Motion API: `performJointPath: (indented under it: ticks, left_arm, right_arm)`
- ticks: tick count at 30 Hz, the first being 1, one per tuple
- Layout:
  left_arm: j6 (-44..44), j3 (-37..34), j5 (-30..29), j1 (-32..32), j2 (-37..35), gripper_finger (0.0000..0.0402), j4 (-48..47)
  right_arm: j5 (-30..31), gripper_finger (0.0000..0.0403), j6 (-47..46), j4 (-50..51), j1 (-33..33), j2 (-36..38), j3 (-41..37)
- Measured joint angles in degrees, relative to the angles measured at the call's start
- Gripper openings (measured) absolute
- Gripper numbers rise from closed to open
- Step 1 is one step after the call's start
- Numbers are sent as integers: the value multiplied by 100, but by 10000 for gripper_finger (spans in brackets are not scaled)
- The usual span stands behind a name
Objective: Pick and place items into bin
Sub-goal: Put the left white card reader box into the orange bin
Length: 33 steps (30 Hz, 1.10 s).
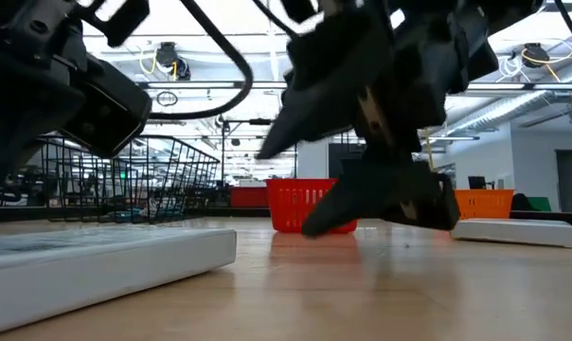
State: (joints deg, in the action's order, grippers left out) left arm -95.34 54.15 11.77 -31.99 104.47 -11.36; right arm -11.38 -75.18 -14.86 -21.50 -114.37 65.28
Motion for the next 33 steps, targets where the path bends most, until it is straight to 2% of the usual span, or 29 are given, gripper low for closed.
performJointPath:
  ticks: [4,7,11,17,21,27,31,33]
  left_arm:
    - [-334,-16,-325,-56,-43,4,9]
    - [-388,-31,-495,9,-33,2,373]
    - [-400,-37,-747,213,2,3,707]
    - [-307,-48,-828,533,17,3,1196]
    - [-312,-48,-727,569,17,3,1407]
    - [-202,-37,-823,416,-191,4,1263]
    - [-12,-40,-1036,398,-368,3,916]
    - [48,-26,-1033,398,-443,3,409]
  right_arm:
    - [-79,196,24,-210,1,-1,2]
    - [-67,196,22,-364,41,2,4]
    - [-51,196,87,-102,87,0,2]
    - [-39,196,151,627,87,1,9]
    - [-6,196,175,674,44,28,0]
    - [151,196,-33,668,-37,28,-4]
    - [79,196,-113,701,-44,41,-4]
    - [93,196,-160,745,-73,70,-6]
